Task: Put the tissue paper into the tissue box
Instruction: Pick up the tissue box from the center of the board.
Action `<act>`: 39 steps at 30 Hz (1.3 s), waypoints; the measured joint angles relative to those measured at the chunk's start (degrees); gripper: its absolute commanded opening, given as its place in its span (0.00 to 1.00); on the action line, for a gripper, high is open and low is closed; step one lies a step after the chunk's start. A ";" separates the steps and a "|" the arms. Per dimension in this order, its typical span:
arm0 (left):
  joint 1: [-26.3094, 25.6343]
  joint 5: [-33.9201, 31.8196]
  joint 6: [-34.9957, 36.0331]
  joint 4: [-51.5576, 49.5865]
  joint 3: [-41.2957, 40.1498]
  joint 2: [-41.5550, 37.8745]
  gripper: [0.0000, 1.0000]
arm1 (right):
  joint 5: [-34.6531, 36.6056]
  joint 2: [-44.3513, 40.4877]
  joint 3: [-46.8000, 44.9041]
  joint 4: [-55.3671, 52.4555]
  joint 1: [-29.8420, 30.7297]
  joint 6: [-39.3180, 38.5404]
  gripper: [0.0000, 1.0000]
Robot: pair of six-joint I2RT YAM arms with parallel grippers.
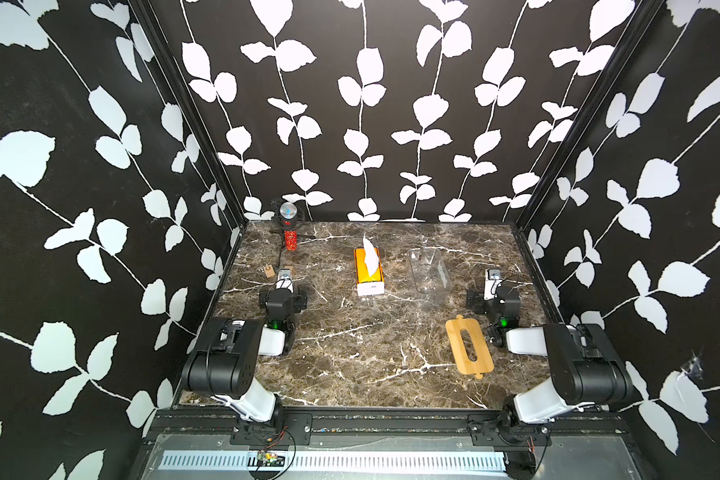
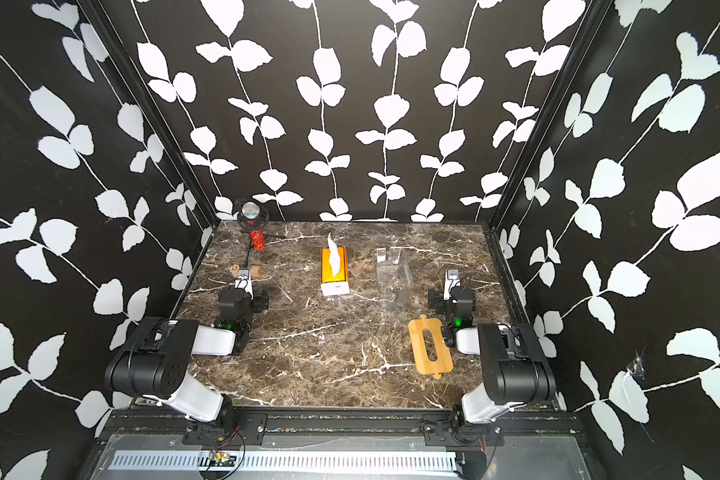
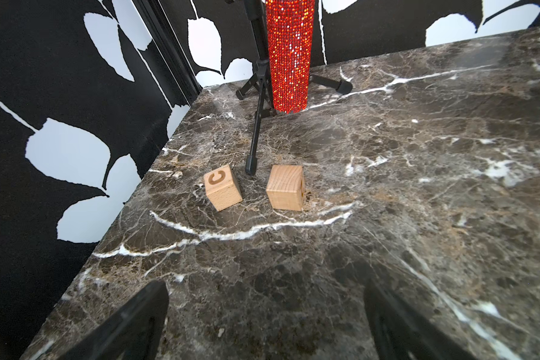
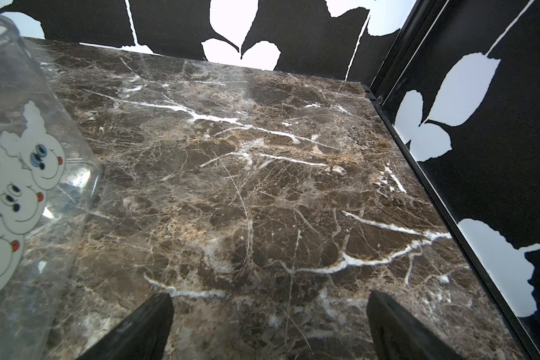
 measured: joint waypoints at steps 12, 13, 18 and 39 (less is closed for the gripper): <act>-0.07 0.61 -1.03 -17.79 4.74 -16.28 0.97 | 2.45 -16.94 9.97 -23.96 0.33 4.83 0.99; -0.07 0.92 -1.55 -20.31 6.19 -18.73 0.97 | 2.43 -19.56 11.28 -26.29 0.57 5.86 0.99; -0.07 4.94 -4.50 -31.98 11.58 -26.32 0.96 | 1.01 -27.17 17.49 -38.49 2.95 10.60 0.97; -0.98 39.89 -4.07 -54.90 23.45 -33.90 0.94 | -2.51 -0.76 40.30 -62.27 16.39 15.91 0.74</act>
